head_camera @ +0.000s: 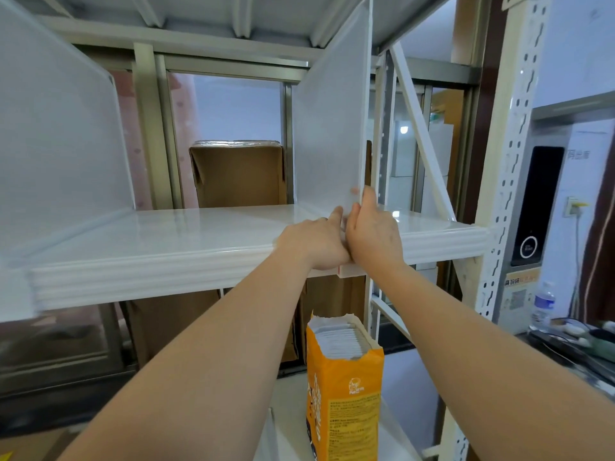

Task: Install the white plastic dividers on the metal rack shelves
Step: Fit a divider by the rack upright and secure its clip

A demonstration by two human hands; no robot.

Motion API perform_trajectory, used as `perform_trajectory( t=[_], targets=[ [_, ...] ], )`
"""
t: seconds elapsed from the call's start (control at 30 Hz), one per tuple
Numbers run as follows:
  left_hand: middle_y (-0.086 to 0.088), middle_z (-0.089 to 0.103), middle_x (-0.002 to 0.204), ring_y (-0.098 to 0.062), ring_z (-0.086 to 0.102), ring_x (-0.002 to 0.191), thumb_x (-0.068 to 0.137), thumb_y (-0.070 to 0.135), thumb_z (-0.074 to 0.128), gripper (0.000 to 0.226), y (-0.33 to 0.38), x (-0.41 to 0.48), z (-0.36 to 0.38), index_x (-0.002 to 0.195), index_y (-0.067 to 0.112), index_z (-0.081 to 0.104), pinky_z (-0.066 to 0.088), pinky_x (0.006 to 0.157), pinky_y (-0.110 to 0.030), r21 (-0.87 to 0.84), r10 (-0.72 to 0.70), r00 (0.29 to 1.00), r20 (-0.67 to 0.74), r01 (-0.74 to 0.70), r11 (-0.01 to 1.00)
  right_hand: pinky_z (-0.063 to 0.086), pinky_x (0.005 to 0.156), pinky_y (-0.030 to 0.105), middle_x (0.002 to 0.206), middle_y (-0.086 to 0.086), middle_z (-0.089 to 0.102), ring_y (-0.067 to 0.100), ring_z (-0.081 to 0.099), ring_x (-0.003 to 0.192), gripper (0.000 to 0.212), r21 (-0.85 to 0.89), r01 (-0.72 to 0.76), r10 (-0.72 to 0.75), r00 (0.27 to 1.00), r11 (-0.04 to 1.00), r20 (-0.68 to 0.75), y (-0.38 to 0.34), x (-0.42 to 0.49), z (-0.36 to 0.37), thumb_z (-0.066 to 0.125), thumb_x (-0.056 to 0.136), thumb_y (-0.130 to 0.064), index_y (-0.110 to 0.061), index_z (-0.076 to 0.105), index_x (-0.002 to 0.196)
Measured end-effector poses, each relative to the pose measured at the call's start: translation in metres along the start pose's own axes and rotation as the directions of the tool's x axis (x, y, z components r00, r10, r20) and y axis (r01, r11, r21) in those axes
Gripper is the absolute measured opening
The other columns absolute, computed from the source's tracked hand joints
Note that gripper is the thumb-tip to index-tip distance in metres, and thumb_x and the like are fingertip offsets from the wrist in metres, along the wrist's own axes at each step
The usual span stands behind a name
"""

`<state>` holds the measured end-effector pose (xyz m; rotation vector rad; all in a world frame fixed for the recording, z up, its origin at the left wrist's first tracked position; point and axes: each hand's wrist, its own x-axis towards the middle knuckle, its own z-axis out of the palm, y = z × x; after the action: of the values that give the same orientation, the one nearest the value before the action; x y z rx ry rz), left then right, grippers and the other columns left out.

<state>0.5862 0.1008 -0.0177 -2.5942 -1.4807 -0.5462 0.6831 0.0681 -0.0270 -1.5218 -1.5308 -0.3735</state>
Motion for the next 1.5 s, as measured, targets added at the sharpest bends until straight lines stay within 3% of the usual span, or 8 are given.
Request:
perform_trajectory(
  t=[0.27, 0.43, 0.53, 0.63, 0.83, 1.03, 1.23, 1.5],
  targets=[
    [0.002, 0.064, 0.12, -0.02, 0.06, 0.102, 0.082, 0.038, 0.057, 0.091, 0.0, 0.002, -0.002, 0.147, 0.041, -0.008, 0.048, 0.081, -0.035, -0.077, -0.027, 0.999, 0.039, 0.03, 0.997, 0.034, 0.054, 0.024, 0.062, -0.004, 0.035, 0.007, 0.037, 0.054, 0.026, -0.129, 0.014, -0.008, 0.999, 0.992, 0.048, -0.001, 0.001, -0.005, 0.037, 0.099, -0.022, -0.004, 0.036, 0.118],
    [0.005, 0.054, 0.136, -0.02, 0.055, 0.117, 0.078, 0.045, 0.061, 0.09, -0.002, 0.003, -0.003, 0.147, 0.044, 0.003, 0.044, 0.083, -0.034, -0.139, -0.045, 0.999, 0.012, 0.046, 0.989, 0.037, 0.07, 0.033, 0.072, 0.006, 0.039, 0.032, 0.054, 0.084, 0.025, -0.124, -0.033, 0.046, 0.993, 0.992, 0.11, -0.003, 0.005, -0.009, 0.034, 0.095, -0.012, -0.002, 0.041, 0.117],
    [0.008, 0.055, 0.134, -0.019, 0.055, 0.116, 0.078, 0.048, 0.062, 0.089, -0.002, 0.001, -0.001, 0.148, 0.041, 0.008, 0.043, 0.081, -0.032, -0.148, -0.042, 0.999, -0.008, 0.041, 0.988, 0.038, 0.068, 0.031, 0.064, -0.002, 0.028, 0.03, 0.055, 0.082, 0.024, -0.132, -0.017, 0.036, 0.99, 0.991, 0.138, -0.002, 0.006, -0.01, 0.036, 0.095, -0.013, -0.003, 0.04, 0.117],
    [0.008, 0.054, 0.135, -0.02, 0.056, 0.116, 0.081, 0.052, 0.059, 0.088, -0.001, -0.003, 0.0, 0.149, 0.032, 0.008, 0.039, 0.077, -0.031, -0.1, -0.036, 0.998, -0.061, 0.029, 0.995, 0.044, 0.059, 0.025, 0.07, 0.0, 0.043, 0.019, 0.056, 0.069, 0.028, -0.14, 0.018, 0.002, 0.989, 0.99, 0.145, -0.002, 0.005, -0.011, 0.047, 0.095, -0.017, -0.005, 0.037, 0.119],
    [0.004, 0.061, 0.124, -0.022, 0.06, 0.106, 0.08, 0.061, 0.055, 0.092, 0.001, -0.008, 0.0, 0.15, 0.028, 0.004, 0.042, 0.076, -0.034, -0.04, -0.021, 0.998, -0.061, 0.019, 0.999, 0.056, 0.07, 0.035, 0.088, 0.012, 0.065, 0.024, 0.065, 0.075, 0.028, -0.115, 0.022, -0.01, 0.995, 0.993, 0.098, 0.0, 0.005, -0.006, 0.046, 0.096, -0.016, -0.006, 0.038, 0.121],
    [0.002, 0.062, 0.122, -0.022, 0.061, 0.101, 0.082, 0.057, 0.055, 0.09, 0.002, -0.008, 0.002, 0.15, 0.028, 0.004, 0.047, 0.077, -0.036, -0.006, -0.016, 0.997, -0.074, 0.015, 1.0, 0.053, 0.069, 0.03, 0.099, 0.01, 0.065, 0.023, 0.065, 0.08, 0.029, -0.105, 0.017, -0.008, 0.997, 0.994, 0.083, 0.002, 0.005, -0.003, 0.043, 0.098, -0.02, -0.008, 0.037, 0.124],
    [0.001, 0.06, 0.126, -0.023, 0.059, 0.108, 0.082, 0.053, 0.056, 0.087, -0.002, -0.004, 0.004, 0.15, 0.03, 0.005, 0.046, 0.082, -0.037, 0.015, -0.002, 0.996, -0.092, 0.004, 1.0, 0.038, 0.061, 0.024, 0.08, 0.002, 0.053, 0.015, 0.053, 0.067, 0.025, -0.048, -0.011, 0.012, 0.999, 0.999, 0.037, 0.008, -0.001, 0.003, 0.034, 0.1, -0.027, -0.011, 0.043, 0.116],
    [-0.005, 0.057, 0.123, -0.017, 0.055, 0.072, 0.086, 0.035, 0.058, 0.099, -0.001, -0.011, 0.005, 0.146, 0.03, -0.02, 0.047, 0.064, -0.034, 0.026, 0.045, 0.978, -0.202, -0.041, 0.999, 0.034, 0.052, 0.019, 0.076, 0.0, 0.052, 0.012, 0.051, 0.062, 0.023, 0.023, -0.023, 0.024, 0.999, 0.999, -0.023, 0.011, -0.011, 0.014, 0.039, 0.098, -0.03, -0.013, 0.045, 0.111]
  ],
)
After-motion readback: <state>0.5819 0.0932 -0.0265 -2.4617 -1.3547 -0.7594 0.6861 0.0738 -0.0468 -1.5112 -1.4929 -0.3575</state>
